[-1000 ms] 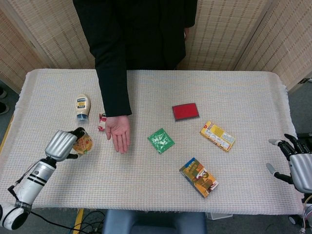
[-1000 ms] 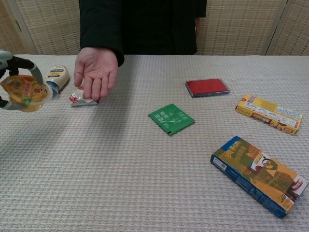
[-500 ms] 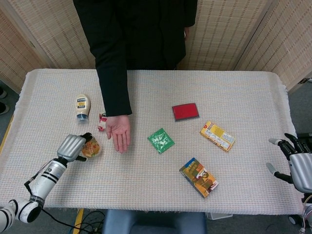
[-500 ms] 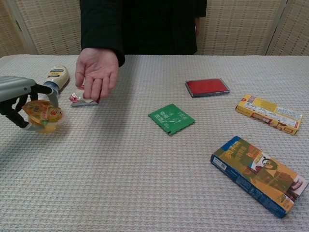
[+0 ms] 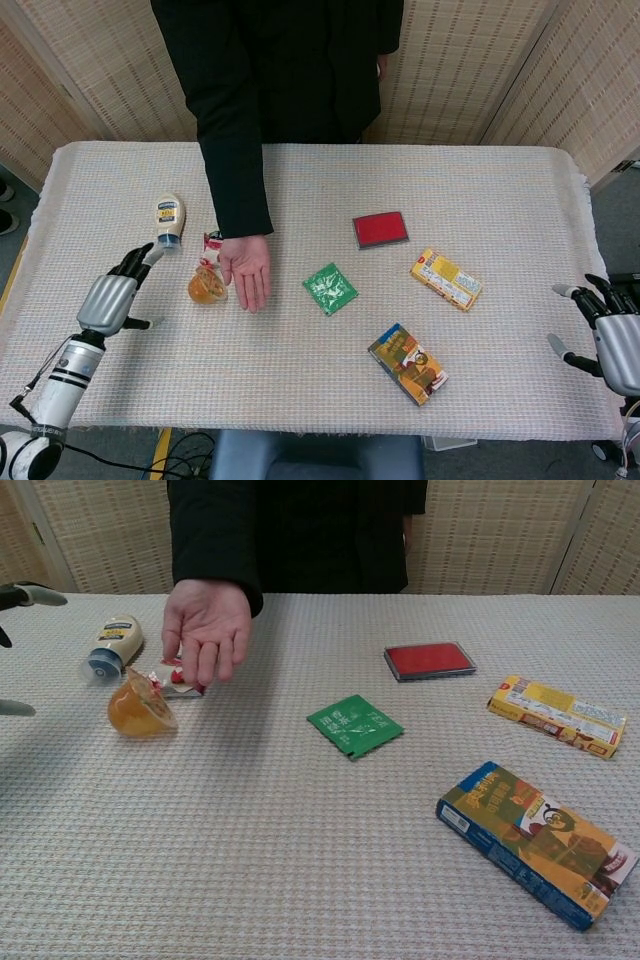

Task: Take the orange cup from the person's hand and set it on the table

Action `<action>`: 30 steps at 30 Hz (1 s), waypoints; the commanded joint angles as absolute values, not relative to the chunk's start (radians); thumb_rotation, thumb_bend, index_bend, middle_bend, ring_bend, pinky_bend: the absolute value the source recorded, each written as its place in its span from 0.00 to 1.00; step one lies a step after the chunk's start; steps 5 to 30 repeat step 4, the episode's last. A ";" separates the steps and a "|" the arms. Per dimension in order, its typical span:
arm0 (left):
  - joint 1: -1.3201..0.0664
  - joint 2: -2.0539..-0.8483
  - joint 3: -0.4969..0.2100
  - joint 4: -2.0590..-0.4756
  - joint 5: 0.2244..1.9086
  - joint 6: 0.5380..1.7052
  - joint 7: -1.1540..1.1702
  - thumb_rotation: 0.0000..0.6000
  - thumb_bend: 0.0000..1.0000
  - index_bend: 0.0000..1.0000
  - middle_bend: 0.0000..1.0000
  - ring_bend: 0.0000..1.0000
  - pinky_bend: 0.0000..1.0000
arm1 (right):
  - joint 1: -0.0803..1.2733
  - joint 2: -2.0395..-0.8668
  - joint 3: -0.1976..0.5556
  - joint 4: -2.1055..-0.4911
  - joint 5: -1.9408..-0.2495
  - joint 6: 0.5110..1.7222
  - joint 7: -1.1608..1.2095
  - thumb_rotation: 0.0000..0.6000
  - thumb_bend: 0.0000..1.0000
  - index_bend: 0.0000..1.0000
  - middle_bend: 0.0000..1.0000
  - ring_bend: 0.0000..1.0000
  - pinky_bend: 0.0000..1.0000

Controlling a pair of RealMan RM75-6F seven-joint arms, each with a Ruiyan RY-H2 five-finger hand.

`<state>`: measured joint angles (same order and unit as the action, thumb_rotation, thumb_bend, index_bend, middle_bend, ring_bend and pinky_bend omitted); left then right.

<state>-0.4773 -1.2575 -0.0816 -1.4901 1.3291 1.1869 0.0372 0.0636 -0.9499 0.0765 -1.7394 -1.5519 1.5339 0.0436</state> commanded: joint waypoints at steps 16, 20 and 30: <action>-0.355 -1.194 -0.096 -1.556 1.279 1.343 0.051 1.00 0.13 0.08 0.00 0.02 0.31 | 0.072 -0.949 0.064 -1.735 -1.558 1.505 0.065 1.00 0.24 0.23 0.32 0.17 0.20; -0.355 -1.194 -0.096 -1.556 1.279 1.343 0.051 1.00 0.13 0.08 0.00 0.02 0.31 | 0.072 -0.949 0.064 -1.735 -1.558 1.505 0.065 1.00 0.24 0.23 0.32 0.17 0.20; -0.355 -1.194 -0.096 -1.556 1.279 1.343 0.051 1.00 0.13 0.08 0.00 0.02 0.31 | 0.072 -0.949 0.064 -1.735 -1.558 1.505 0.065 1.00 0.24 0.23 0.32 0.17 0.20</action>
